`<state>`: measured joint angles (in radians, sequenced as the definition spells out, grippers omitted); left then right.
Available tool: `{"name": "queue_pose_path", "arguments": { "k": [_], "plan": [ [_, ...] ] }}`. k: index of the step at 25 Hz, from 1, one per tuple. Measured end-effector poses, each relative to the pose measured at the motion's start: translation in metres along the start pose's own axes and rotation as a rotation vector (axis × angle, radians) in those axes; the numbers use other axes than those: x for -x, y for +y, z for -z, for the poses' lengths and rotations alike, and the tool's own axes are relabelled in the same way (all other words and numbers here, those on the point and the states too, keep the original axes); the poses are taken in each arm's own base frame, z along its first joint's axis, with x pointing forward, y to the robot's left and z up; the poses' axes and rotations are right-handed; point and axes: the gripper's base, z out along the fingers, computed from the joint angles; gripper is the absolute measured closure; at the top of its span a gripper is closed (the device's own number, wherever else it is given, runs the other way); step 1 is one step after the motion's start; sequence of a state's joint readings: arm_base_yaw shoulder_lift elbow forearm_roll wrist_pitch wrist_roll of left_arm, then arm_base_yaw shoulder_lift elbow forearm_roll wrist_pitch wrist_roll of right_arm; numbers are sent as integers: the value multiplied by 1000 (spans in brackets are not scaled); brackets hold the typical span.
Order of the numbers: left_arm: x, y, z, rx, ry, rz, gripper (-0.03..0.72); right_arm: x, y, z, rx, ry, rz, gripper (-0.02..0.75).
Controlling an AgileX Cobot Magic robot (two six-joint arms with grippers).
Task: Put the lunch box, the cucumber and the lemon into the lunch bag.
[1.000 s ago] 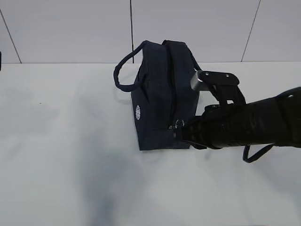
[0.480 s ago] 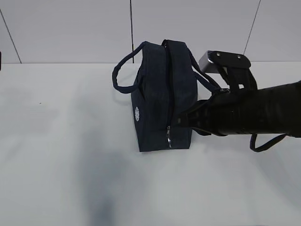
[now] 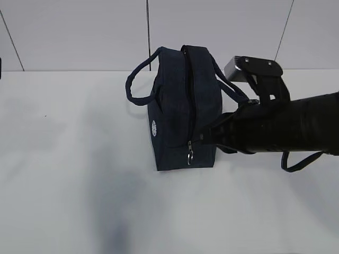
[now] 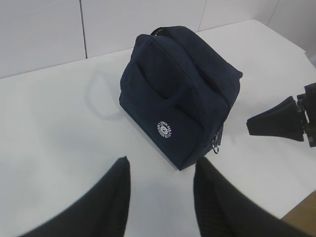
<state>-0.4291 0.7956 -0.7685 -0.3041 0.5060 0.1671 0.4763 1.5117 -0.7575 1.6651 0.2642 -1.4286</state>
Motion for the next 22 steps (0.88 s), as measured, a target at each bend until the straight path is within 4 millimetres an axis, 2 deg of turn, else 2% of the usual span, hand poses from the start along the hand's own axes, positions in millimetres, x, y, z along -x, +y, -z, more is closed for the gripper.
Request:
{"name": "queue_pose_path", "arguments": {
  "k": [2, 6, 9, 15, 22],
  "plan": [
    [0, 0, 0, 0, 0, 0, 380, -6, 1, -8, 45, 39, -5, 679],
    [0, 0, 0, 0, 0, 0, 380, -13, -3, -30, 70, 90, -61, 393],
    [0, 0, 0, 0, 0, 0, 380, -15, -10, -45, 36, 105, -112, 294],
    [0, 0, 0, 0, 1, 0, 380, -17, -20, -69, -7, 126, -168, 297],
    [0, 0, 0, 0, 1, 0, 380, -20, -29, -80, -64, 139, -180, 328]
  ]
}}
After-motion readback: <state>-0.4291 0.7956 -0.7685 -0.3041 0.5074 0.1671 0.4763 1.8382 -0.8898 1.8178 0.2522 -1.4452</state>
